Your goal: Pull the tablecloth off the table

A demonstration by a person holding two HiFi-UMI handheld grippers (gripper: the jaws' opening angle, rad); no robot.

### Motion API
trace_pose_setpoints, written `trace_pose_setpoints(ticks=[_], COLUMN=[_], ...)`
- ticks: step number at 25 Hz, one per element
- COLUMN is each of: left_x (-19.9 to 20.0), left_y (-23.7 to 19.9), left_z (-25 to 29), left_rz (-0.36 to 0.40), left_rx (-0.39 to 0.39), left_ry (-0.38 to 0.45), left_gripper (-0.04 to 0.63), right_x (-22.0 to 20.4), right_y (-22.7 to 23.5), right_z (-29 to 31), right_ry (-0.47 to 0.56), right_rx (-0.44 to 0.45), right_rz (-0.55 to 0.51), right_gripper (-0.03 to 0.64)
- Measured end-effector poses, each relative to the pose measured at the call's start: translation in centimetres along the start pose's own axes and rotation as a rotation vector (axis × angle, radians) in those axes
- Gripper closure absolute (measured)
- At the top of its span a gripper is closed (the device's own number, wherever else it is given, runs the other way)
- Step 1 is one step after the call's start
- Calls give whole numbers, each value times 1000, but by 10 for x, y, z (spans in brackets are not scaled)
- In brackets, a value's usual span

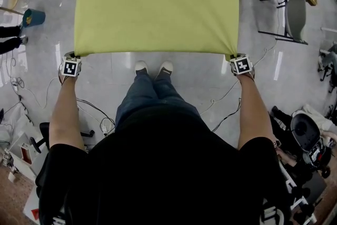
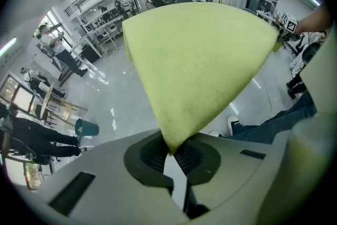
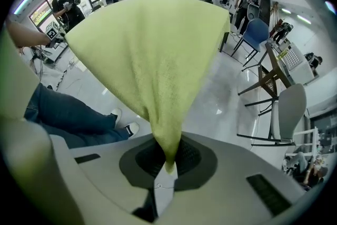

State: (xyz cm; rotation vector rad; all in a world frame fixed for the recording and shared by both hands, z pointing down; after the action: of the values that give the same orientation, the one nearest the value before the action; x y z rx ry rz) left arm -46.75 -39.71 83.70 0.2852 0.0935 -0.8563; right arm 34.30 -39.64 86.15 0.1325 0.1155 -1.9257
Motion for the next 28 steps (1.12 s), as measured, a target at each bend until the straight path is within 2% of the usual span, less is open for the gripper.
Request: trace_pose_setpoints(ticks=[11, 18, 25, 28], left_x=[-9, -44, -63, -86], left_y=[14, 16, 18, 20], left_z=[-40, -69, -77, -84], left_rz=[22, 81, 100, 108], left_rx=[61, 84, 71, 69], left_ry=[-25, -79, -35, -52], left_gripper=[571, 572, 571, 571], right_x=[-40, -71, -102, -118], right_y=[0, -25, -51, -68], right_z=[-19, -40, -60, -67], right_ry=[-2, 5, -2, -4], right_rx=[38, 49, 31, 19], right_rz=[6, 37, 47, 52], right_gripper=[595, 595, 595, 595])
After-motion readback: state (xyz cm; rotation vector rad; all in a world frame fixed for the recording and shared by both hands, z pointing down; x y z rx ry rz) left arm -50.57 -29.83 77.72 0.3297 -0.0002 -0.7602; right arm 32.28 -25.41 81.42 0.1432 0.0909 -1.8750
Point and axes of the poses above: the fingertips, and each gripper's own axes: z forward along the fingers, y to its right, x out of its top, the point moved 5 cm from there along -z, backward along the fingers, and after that the axes turned 11 degrees about z, right-handed, at the moved point
